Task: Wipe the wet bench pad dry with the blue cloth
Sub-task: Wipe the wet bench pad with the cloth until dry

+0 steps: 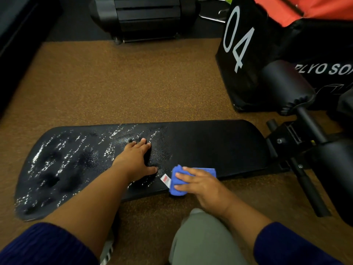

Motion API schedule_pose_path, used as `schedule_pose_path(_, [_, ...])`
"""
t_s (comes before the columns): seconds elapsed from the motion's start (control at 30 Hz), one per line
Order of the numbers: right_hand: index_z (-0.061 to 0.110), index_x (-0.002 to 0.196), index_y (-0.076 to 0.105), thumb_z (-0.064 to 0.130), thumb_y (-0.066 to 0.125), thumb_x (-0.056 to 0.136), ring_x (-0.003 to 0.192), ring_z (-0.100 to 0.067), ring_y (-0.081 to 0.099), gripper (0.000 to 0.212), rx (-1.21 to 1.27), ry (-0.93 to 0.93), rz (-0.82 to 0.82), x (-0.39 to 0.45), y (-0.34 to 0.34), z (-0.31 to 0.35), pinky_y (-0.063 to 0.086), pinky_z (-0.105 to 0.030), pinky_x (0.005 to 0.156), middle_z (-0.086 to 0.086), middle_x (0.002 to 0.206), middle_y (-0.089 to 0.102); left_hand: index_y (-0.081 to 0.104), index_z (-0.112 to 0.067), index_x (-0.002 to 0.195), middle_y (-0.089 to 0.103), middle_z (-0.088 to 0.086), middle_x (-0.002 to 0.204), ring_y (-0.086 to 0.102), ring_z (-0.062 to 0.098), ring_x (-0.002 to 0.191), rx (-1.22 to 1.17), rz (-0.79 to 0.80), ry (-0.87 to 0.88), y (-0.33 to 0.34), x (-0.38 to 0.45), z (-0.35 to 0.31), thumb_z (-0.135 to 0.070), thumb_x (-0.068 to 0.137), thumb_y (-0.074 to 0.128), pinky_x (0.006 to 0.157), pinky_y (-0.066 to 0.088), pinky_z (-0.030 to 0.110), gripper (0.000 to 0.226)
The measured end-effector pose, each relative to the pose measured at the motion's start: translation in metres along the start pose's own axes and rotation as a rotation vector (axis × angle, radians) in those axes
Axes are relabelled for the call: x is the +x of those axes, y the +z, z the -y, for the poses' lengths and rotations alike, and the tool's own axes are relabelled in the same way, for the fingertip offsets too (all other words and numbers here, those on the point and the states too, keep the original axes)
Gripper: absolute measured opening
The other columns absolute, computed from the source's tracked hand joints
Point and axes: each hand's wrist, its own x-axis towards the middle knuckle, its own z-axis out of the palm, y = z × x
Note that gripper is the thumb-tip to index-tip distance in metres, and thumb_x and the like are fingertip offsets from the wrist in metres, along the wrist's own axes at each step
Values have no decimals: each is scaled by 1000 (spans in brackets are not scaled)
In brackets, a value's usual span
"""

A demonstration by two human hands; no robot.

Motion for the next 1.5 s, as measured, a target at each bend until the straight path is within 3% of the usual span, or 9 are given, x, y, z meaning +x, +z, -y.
schedule_pose_path(0.1, [26,122,60,-2,54,75,134,-14,32,56,-65,62,21,-39,-19,-35,20,-26,112,0,137,49,13,-28,152,1,-13,161,2,20,148,-3,-8,-4,0,-1,0,-61,75,65,115,24,43,99])
schedule_pose_path(0.2, [31,132,47,5,39,83,131,-24,42,56,-104,320,-99,-70,-43,-74,28,-39,110,-3,137,49,12,-28,152,1,-12,161,2,21,148,4,-8,-1,1,-1,0,-61,75,65,115,23,42,99])
schedule_pose_path(0.37, [10,116,64,-7,48,80,122,-38,49,43,-196,623,-398,-43,-30,-55,29,-36,110,-15,128,57,14,-28,152,2,-13,161,4,22,148,12,-7,-7,0,1,-2,-61,74,66,114,29,45,100])
schedule_pose_path(0.5, [11,116,64,3,41,78,124,-33,46,45,-89,504,-339,14,13,-11,20,-28,111,-14,127,59,15,-28,152,3,-12,161,5,22,148,17,-12,-4,1,2,-1,-62,73,66,115,28,45,101])
schedule_pose_path(0.7, [16,117,64,6,39,80,122,-37,49,46,-97,307,-182,65,8,-23,35,-41,107,-14,130,57,14,-28,152,3,-13,161,4,21,148,10,-16,-3,0,0,-1,-61,73,66,115,26,43,100])
schedule_pose_path(0.97, [18,132,50,6,41,90,131,-30,33,45,-251,746,-315,87,-23,-68,21,-30,109,-5,146,39,12,-30,152,1,-14,161,3,19,148,15,-24,9,1,0,2,-64,74,63,112,31,45,100])
schedule_pose_path(1.2, [10,119,63,2,49,84,116,-41,47,38,-152,468,-261,124,-12,-40,36,-42,102,-13,132,56,10,-31,152,0,-16,161,1,16,149,-24,-42,38,3,-2,6,-64,75,62,113,29,44,99])
schedule_pose_path(1.4, [25,132,47,12,49,91,131,-23,30,43,-287,985,-361,146,-22,-67,24,-33,107,-2,145,37,21,-26,151,11,-9,161,7,12,148,-220,-127,107,-1,-6,32,-55,76,68,120,21,39,93])
schedule_pose_path(1.5, [22,123,56,10,49,87,121,-24,43,38,-165,830,-336,185,-6,-52,31,-33,104,-4,130,52,26,-24,149,18,-6,159,14,14,148,-170,-160,65,-6,-8,43,-54,76,68,120,21,34,89])
